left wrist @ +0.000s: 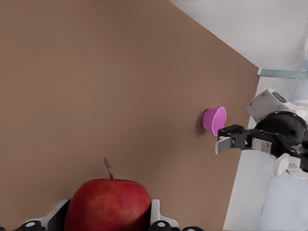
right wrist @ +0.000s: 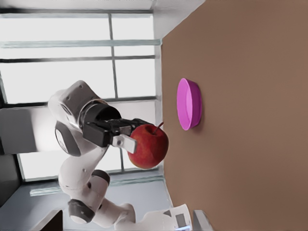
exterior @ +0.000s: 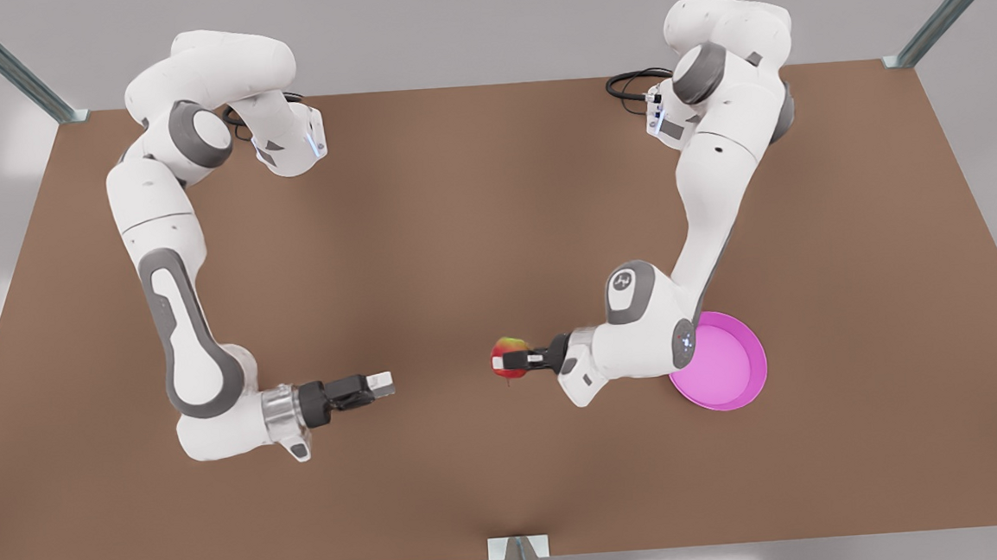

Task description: Use the left arm to pick up the apple from the plate, transfer it to the gripper of the right arm, and then use the right arm to place it into the bowl

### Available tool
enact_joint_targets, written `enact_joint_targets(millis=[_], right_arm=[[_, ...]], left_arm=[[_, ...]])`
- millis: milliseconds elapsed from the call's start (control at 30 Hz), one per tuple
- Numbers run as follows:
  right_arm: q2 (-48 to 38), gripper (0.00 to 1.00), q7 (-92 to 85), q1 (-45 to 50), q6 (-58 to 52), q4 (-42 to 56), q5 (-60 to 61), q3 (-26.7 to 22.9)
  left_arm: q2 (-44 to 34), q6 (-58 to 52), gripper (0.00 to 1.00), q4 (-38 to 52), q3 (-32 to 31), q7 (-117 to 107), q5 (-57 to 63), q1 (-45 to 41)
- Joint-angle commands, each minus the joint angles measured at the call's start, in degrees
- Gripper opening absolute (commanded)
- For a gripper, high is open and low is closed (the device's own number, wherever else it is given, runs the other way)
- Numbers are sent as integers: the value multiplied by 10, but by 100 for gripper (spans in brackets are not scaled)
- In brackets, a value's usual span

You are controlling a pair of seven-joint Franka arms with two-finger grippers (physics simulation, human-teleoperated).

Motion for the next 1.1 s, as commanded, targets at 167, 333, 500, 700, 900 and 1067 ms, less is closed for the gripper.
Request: enact_joint_targets(millis=[167,333,500,700,900,1067], right_arm=[[1,100,-738,11,152,-8,24,10],[8,100,-908,26,206,-9,27,18],[10,100,-926,13,205,-40,34,56],[9,100,-966,5,205,-83,60,77],[9,100,-968,9,206,-102,66,86],[5,100,-973,4,223,-118,68,102]], left_arm=[[56,60,69,23,-58,75,-113,0],[75,75,69,28,-77,163,-112,0],[78,92,69,28,-77,182,-112,-1],[78,93,69,30,-77,187,-112,-1],[80,107,68,30,-77,186,-112,-4],[83,111,68,30,-77,187,-112,-4]])
